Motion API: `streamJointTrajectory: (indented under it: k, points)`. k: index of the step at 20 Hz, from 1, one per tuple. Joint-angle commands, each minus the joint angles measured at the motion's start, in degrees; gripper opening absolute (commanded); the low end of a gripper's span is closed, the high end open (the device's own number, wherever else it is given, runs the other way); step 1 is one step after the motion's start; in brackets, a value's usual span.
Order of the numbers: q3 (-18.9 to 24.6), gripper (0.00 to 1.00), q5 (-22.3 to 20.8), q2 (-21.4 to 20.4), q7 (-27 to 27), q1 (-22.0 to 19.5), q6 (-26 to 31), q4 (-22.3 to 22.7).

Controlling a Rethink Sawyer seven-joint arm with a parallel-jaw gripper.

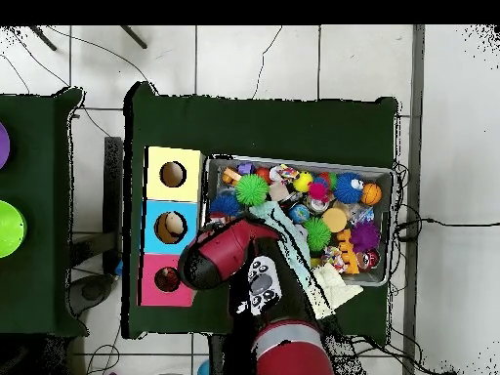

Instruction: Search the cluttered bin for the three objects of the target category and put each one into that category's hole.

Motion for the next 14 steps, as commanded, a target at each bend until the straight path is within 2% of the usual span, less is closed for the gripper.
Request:
streamJointTrajectory:
  k: [1, 3, 6, 8, 11, 14]
  points:
    - [-3.3, 0.00, -4.9, 4.0, 3.0, -0.9, 7.5, -4.6]
    - [-3.1, 0.00, -4.5, 3.8, 3.2, -1.2, 6.9, -4.3]
    - [-0.5, 0.00, -2.5, 1.7, 2.0, -3.4, 7.1, -2.1]
    - [2.4, 0.00, -0.3, -1.5, -0.6, -6.2, 9.4, 0.9]
    - [7.1, 0.00, 3.7, -8.6, -4.9, -10.7, 14.3, 6.2]
    - [10.2, 0.00, 6.7, -13.9, -7.5, -13.3, 18.5, 9.3]
